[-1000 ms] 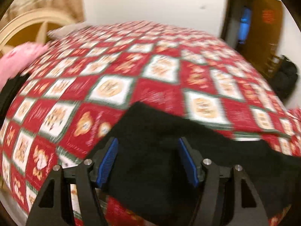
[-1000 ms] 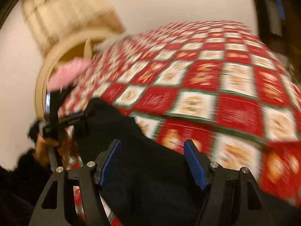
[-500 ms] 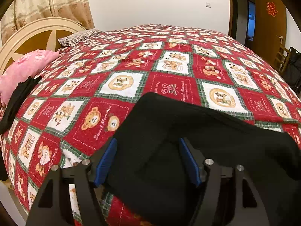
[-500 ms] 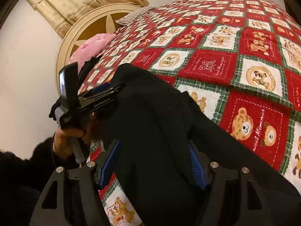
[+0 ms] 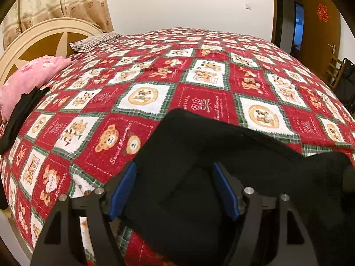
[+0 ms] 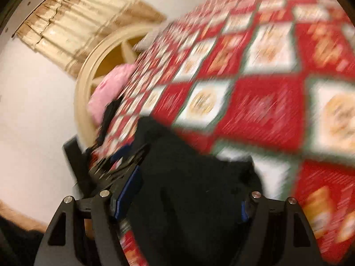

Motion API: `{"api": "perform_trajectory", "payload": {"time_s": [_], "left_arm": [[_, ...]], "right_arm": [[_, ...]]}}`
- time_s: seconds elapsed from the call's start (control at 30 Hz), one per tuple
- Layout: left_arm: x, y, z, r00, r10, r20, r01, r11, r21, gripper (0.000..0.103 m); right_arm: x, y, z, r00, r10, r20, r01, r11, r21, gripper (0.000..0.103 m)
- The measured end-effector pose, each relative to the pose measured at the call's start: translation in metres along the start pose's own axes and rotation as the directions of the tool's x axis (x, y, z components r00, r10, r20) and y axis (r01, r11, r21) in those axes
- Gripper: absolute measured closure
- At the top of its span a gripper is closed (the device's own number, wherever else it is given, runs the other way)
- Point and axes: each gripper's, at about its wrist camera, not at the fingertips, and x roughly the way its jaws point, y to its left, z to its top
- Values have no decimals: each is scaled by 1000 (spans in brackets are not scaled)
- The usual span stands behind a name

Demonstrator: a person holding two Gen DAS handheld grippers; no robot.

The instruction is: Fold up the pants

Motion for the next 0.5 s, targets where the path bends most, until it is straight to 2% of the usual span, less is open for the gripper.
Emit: {"api": "perform_trajectory", "payload": {"time_s": [0.07, 0.13, 0.17, 0.2, 0.27, 0.3, 0.37, 0.4, 0.43, 0.47, 0.5], "left_arm": [[1, 3, 0, 1000, -6, -5, 6, 1000, -12, 26], [3, 8, 0, 1000, -21, -10, 21, 999, -32, 24], [4, 10, 0, 1000, -29, -12, 28, 999, -37, 22], [5, 10, 1, 999, -31, -15, 30, 999, -37, 21], [8, 12, 2, 999, -39, -21, 38, 998, -44, 18], [8, 14, 2, 999, -43, -24, 42, 998, -47, 17], [10, 16, 3, 998, -45, -31, 43, 998, -52, 12], [12, 19, 3, 998, -55, -38, 52, 997, -64, 10], [13, 21, 3, 997, -68, -42, 65, 995, -77, 10], [13, 22, 4, 997, -71, -43, 67, 995, -80, 9], [13, 21, 4, 997, -68, -42, 65, 995, -78, 9]], "right_arm": [[-9, -15, 8, 999, 15, 28, -16, 999, 49, 34], [-8, -25, 12, 1000, 9, -5, -9, 998, 63, 49], [-8, -30, 13, 1000, 6, -28, -5, 998, 66, 52], [-11, -35, 13, 999, -18, -45, 21, 998, 63, 52], [-36, -48, 19, 989, -147, 4, 146, 987, 59, 51], [-59, -60, 21, 978, -204, 52, 198, 975, 103, 51], [-95, -67, 22, 937, -331, 112, 314, 938, 149, 51], [-112, -58, 17, 920, -363, 145, 349, 930, 111, 51], [-122, -45, 10, 913, -371, 169, 366, 929, 63, 51], [-125, -33, 2, 916, -360, 174, 362, 932, 25, 51], [-122, -20, -7, 929, -336, 156, 342, 939, -15, 51]]}}
